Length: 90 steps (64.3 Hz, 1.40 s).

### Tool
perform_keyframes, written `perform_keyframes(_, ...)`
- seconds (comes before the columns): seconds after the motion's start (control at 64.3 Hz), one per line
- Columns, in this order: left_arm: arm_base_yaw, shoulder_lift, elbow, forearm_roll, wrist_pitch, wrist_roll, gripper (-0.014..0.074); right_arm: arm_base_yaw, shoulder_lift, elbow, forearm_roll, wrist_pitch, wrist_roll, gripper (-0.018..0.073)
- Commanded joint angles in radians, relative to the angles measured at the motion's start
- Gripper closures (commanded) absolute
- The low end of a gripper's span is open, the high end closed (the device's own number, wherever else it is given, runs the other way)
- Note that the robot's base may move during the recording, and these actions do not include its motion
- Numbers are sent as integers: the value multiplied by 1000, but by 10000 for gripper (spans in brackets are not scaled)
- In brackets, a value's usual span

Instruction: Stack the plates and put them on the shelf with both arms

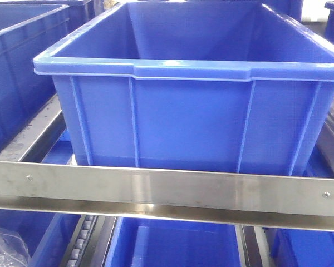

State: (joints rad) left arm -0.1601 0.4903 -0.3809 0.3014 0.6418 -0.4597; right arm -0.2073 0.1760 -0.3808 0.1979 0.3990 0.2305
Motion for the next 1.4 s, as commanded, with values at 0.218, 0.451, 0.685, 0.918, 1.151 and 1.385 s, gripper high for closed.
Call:
perform_keyframes(0.218,2,2,-30,9,-62,-9,499,-5,10,-27,5,-119,-1,503)
perform_keyframes(0.451,2,2,-30,9,-62,-9,499,-5,-59,28,-44,-165,-108,503)
perform_keyframes(0.685,2,2,-30,9,-62,-9,499,-2,-121,237,-44,-340,-134,503)
perform_keyframes(0.918,2,2,-30,9,-62,-9,499,33,-181,412,-44,-447,-134,503)
perform_keyframes(1.151,2,2,-30,9,-62,-9,499,92,-206,410,-69,-408,-141,503)
perform_keyframes(1.385,2,2,-30,9,-62,-9,499,108,-204,410,-72,-393,-141,503)
